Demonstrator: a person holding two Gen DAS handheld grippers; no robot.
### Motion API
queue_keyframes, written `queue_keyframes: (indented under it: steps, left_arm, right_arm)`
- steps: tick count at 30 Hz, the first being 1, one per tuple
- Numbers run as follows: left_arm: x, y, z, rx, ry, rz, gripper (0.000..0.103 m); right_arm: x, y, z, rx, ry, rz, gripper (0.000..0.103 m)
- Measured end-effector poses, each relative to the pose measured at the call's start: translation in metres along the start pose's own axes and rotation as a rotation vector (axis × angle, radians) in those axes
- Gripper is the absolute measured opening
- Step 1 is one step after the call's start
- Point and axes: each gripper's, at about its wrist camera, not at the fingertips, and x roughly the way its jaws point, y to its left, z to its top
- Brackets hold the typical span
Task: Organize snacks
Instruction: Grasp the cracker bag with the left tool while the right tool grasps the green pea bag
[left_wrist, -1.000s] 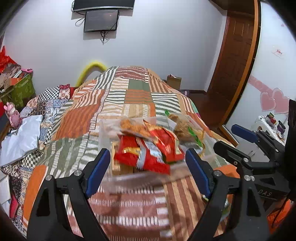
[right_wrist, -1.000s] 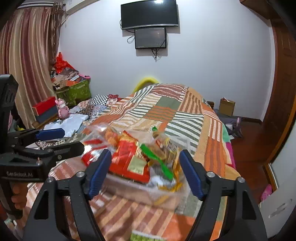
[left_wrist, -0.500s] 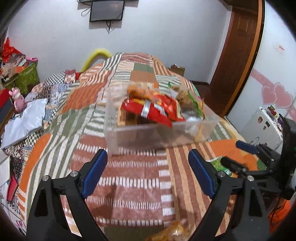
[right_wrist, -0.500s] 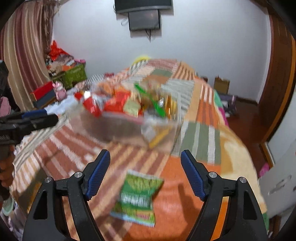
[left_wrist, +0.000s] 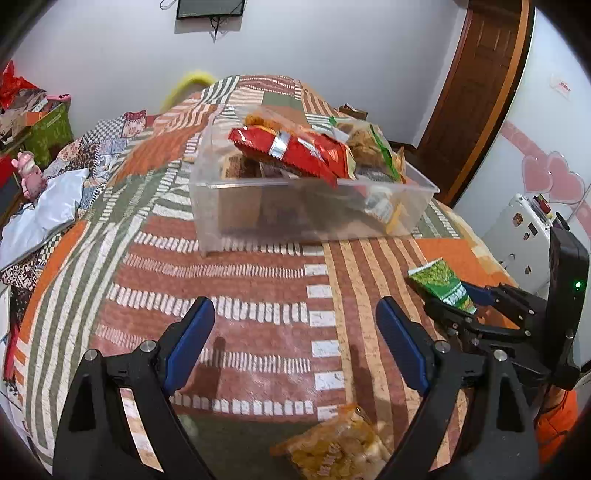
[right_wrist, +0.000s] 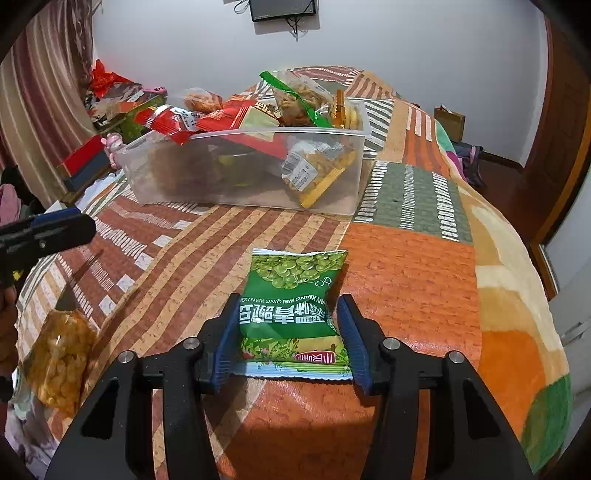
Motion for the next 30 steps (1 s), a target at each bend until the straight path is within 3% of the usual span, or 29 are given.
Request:
queue_keyframes:
  steps: [18,24,28,30]
  left_arm:
    - [-0.023,-0.023,-0.062,0.018,0.083,0.004,0.090]
    - [-0.026,-0.015,-0.082,-0.032,0.094,-0.006,0.088]
    - [-0.030,-0.015,-0.084,-0.048,0.080,-0.058,0.062]
    - [-0.031,-0.016,-0.084,-0.047,0.076,-0.064,0.057]
  right_arm:
    - [-0.063,0.020,-0.010,-0.012,-0.124,0.042,0.047]
    - [-0.070,0.028,-0.015,-0.025,-0.141,0.054,0.047]
    - [-0.070,0.031,-0.017,-0.026,-0.141,0.062,0.047]
    - [-0.072,0.032,-0.018,-0.026,-0.140,0.065,0.047]
